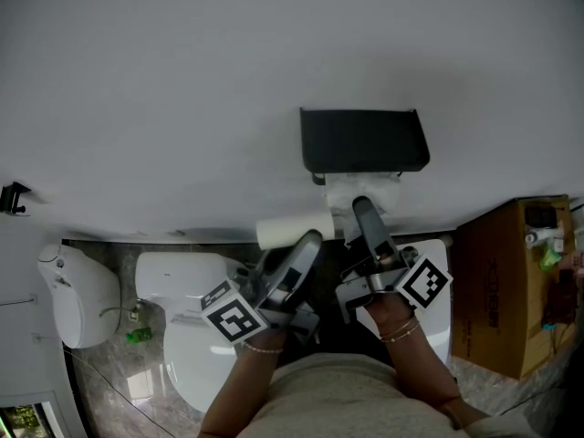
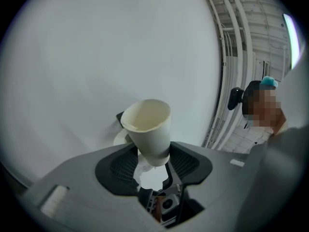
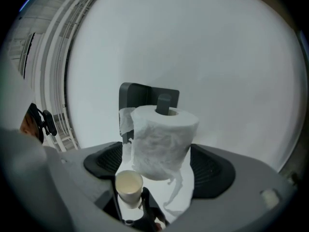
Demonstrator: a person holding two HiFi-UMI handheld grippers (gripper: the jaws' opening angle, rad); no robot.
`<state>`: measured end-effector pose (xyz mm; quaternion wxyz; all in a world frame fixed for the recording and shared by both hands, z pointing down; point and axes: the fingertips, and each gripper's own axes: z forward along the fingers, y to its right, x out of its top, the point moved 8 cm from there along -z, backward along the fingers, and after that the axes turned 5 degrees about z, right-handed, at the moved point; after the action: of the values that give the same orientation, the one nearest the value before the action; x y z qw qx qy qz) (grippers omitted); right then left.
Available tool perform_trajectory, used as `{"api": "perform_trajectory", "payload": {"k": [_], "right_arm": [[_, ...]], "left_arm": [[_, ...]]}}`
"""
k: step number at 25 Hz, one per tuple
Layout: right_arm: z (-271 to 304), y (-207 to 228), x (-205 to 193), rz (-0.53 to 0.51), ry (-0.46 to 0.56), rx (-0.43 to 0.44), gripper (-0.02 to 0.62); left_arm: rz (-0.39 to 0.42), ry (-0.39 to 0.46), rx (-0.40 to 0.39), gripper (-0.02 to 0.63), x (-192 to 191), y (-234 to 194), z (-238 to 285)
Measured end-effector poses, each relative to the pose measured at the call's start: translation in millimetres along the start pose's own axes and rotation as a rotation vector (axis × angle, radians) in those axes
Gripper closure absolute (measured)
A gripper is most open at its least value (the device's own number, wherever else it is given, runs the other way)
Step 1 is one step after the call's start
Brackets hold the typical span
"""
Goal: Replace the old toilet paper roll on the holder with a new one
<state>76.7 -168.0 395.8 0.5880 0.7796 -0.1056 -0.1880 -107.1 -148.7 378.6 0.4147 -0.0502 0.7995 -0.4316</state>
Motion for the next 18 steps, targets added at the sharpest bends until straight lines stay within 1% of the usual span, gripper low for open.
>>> {"api": "perform_trajectory", "payload": {"k": [3, 6, 11, 18], "right_arm": [[-6, -5, 0, -0.009, -0.013, 0.0, 0.161], [-12, -4, 1, -0.012, -0.018, -0.022, 0.161], [-27, -2, 7, -0.019, 0.017, -0.061, 0.161], [-44, -22, 17, -0.084, 0.069, -0.037, 0.161]], "left_arm": [[0.007, -0.003, -0.026, 0.396, 0, 7, 2], [0.022, -0.015, -0.037, 0.396, -1, 12, 3], [0.043, -0.032, -0.059, 0.396, -5, 19, 7], [0.038, -0.049, -0.111, 0.396, -11, 33, 15]]}}
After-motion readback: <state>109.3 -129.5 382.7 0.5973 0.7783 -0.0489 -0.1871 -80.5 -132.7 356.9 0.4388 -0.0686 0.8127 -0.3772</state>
